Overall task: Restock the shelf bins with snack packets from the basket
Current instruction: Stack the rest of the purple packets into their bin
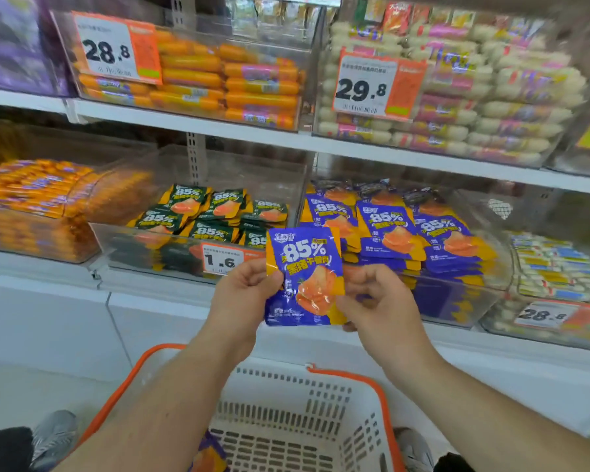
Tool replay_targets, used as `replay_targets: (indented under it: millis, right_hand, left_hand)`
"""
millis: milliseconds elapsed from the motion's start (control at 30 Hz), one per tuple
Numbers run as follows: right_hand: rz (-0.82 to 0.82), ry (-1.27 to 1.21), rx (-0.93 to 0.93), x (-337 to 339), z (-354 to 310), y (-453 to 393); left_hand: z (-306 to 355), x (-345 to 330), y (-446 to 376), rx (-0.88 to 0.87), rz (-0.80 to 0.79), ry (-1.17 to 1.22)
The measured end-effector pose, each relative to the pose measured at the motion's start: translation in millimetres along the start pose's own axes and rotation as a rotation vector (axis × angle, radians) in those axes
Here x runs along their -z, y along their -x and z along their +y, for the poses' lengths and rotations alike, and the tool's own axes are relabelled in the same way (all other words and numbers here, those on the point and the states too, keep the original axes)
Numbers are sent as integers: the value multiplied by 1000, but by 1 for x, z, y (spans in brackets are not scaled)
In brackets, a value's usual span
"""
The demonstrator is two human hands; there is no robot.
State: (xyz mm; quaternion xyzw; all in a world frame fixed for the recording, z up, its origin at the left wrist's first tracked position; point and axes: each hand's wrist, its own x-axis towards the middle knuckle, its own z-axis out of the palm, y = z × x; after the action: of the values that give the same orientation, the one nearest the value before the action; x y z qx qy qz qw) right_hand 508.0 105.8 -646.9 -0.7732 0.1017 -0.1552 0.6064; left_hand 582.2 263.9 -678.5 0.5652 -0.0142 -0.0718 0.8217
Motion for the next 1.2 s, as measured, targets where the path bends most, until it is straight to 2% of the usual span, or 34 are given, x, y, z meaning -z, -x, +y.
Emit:
replay_targets:
  millis: [100,267,400,467,567,633,700,800,867,933,1033,1200]
  right_hand:
    - [33,-17,-39,7,-11,-9]
    - [40,-82,-122,23,-36,-44]
    - [107,-122,-168,32,-47,-84]
    - [147,-98,-158,34,-52,-108]
    - [184,-32,-152,29,-65,-142]
    - [206,29,-181,23,-70,-166]
    - [172,125,-213,14,-69,-184]
    - [106,288,-161,-3,-59,-208]
    - [108,511,-169,-11,-53,-218]
    - [176,699,-111,-18,-49,-222]
    - [110,1003,-82,-23,-40,-229]
    - [46,1176,-84,-22,-37,-239]
  left_hand:
    - [13,-22,-11,42,4,-21]
    - [38,-55,-33,-67,-16,-182]
    - [46,-59,-63,-380,172,-644]
    - [43,-52,-78,-504,183,-847]
    - [35,-46,-90,-471,125,-1055]
    - [30,-46,-91,-440,145,-1130]
    - [31,-46,-90,-451,172,-1147]
    - [33,-43,-92,-420,141,-1108]
    - [34,-42,-94,-400,127,-1101]
    - [32,-41,-95,-409,135,-1098]
    - [31,-41,-95,-423,150,-1093]
    - [32,-41,-92,-459,140,-1087]
